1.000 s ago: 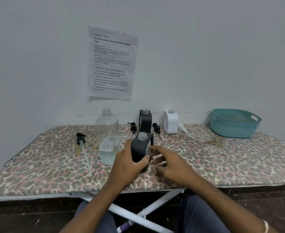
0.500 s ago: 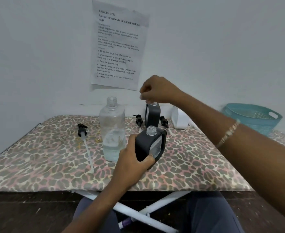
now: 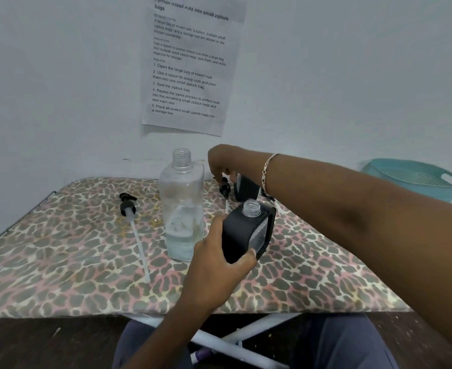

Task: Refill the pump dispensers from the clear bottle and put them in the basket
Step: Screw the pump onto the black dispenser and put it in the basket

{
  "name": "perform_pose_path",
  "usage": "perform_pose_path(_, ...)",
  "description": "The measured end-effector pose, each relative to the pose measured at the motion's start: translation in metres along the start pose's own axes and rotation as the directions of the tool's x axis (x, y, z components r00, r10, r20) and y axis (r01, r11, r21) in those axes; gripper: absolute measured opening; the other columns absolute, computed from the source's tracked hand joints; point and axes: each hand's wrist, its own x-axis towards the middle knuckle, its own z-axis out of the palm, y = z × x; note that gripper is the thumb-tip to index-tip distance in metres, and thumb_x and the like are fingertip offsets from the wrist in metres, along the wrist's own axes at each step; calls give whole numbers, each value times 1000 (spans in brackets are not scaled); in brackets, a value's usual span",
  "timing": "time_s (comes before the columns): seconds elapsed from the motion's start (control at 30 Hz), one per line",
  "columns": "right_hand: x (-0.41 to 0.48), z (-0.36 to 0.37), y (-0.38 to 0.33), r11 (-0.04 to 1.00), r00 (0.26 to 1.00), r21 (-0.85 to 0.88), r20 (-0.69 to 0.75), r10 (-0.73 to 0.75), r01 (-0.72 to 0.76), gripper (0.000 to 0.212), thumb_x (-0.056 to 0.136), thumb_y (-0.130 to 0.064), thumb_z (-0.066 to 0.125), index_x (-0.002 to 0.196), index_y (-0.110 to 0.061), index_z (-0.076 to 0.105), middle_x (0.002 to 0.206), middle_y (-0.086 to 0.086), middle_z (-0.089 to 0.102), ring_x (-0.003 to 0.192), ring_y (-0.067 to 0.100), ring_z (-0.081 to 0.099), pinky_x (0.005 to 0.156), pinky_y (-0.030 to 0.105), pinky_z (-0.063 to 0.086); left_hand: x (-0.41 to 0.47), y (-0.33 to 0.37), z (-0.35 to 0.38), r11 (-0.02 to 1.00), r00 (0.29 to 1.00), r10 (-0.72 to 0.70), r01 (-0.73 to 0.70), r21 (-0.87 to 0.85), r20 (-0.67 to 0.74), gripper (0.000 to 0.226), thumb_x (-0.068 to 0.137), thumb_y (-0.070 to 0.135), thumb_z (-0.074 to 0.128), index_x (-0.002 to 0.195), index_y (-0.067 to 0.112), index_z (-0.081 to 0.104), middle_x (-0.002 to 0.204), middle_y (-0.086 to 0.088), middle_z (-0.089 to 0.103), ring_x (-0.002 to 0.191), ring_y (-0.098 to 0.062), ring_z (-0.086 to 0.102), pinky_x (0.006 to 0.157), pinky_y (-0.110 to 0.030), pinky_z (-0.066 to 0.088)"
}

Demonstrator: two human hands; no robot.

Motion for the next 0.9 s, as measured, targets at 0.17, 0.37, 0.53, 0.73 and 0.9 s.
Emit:
perform_pose_path(0.17, -1, 10, -5, 999, 997, -35, -65, -32, 30, 36, 102, -33, 63, 127, -7, 66, 84, -1, 77, 72, 18, 59, 74, 30, 49, 2, -2, 0, 1000, 1000, -3, 3, -2, -6, 39, 87, 22, 78, 115, 35, 55, 93, 9, 72, 85, -13, 71, 75, -37, 59)
perform_pose_path(0.37, 27, 46, 0, 953, 1000, 301, 4, 29, -29, 23, 98, -29, 68, 83, -12, 64, 47, -3, 66, 72, 16, 64, 96, 30, 54, 2, -1, 1, 1000, 1000, -10, 10, -3, -10, 38, 87, 23, 78, 115, 34, 55, 91, 8, 72, 82, -14, 70, 74, -38, 58)
perform_pose_path(0.53, 1, 12, 14, 811, 996, 584, -41, 76, -38, 20, 88, -13, 75, 75, -15, 61, 46, -5, 66, 61, 15, 63, 63, 21, 61, 0, 1, 1, 1000, 1000, -12, 12, -1, -2, 40, 88, 27, 79, 121, 34, 55, 95, 10, 73, 87, -12, 72, 77, -40, 59)
perform_pose_path(0.73, -55, -19, 40, 655, 962, 731, -272, 22, 192, 18, 80, 3, 82, 81, 8, 64, 88, 28, 74, 76, 38, 74, 80, 51, 64, -2, 2, 1, 999, 1000, 7, -6, 50, -18, 42, 88, 32, 80, 121, 34, 54, 95, 10, 72, 87, -12, 70, 76, -39, 58)
perform_pose_path(0.9, -108, -27, 78, 373, 899, 839, -437, 25, 397, 26, 82, 4, 79, 103, 19, 71, 91, 29, 75, 69, 30, 71, 77, 45, 66, -4, 6, 0, 998, 1000, 16, -14, 63, -26, 43, 87, 26, 80, 121, 31, 55, 96, 11, 73, 88, -5, 70, 74, -30, 57)
